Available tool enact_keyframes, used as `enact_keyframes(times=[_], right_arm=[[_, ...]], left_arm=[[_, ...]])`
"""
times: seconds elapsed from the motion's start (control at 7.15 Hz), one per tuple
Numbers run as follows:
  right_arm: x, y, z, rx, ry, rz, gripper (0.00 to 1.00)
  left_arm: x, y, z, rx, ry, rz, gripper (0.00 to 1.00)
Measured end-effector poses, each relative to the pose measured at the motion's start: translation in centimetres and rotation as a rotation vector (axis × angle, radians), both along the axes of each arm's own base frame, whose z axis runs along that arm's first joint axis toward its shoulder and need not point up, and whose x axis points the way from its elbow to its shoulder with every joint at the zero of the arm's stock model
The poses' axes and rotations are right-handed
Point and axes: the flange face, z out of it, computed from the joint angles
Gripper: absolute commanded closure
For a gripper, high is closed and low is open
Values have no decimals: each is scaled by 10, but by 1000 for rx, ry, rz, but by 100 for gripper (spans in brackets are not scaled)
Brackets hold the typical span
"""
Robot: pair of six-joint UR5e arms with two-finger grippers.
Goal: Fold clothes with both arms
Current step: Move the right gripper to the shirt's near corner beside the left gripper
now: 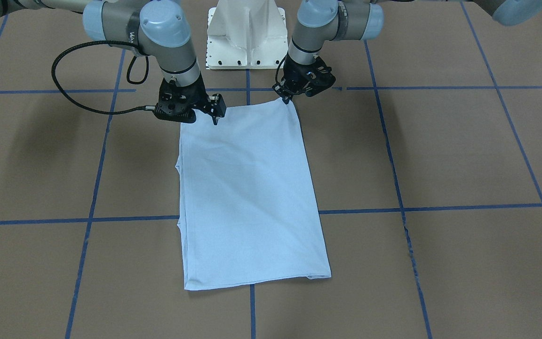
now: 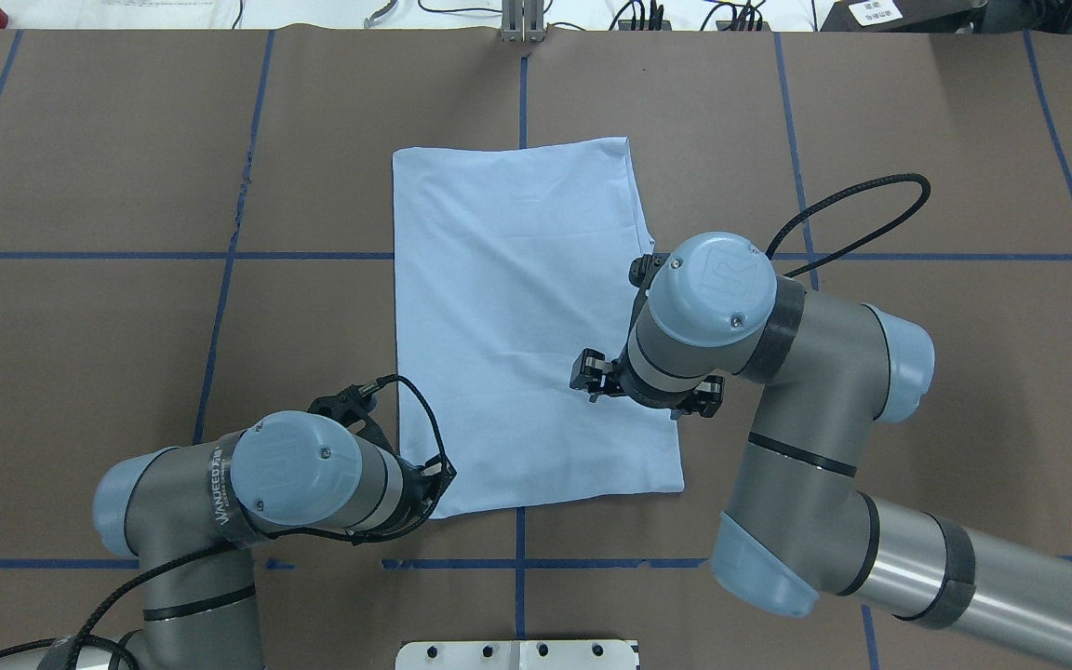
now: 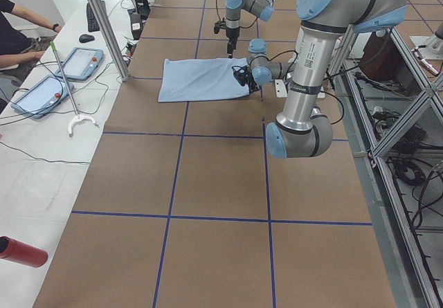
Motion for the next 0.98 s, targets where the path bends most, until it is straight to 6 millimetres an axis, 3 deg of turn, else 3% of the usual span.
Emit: enact_keyframes(times=[0.56,0.98], right_arm=[[-17,41,30,-72,12,152,0],[-24,60,54,-111,50,173,0]], left_arm=[[0,0,-7,12,12,5,100],[1,-1,-14,17,22,7,100]])
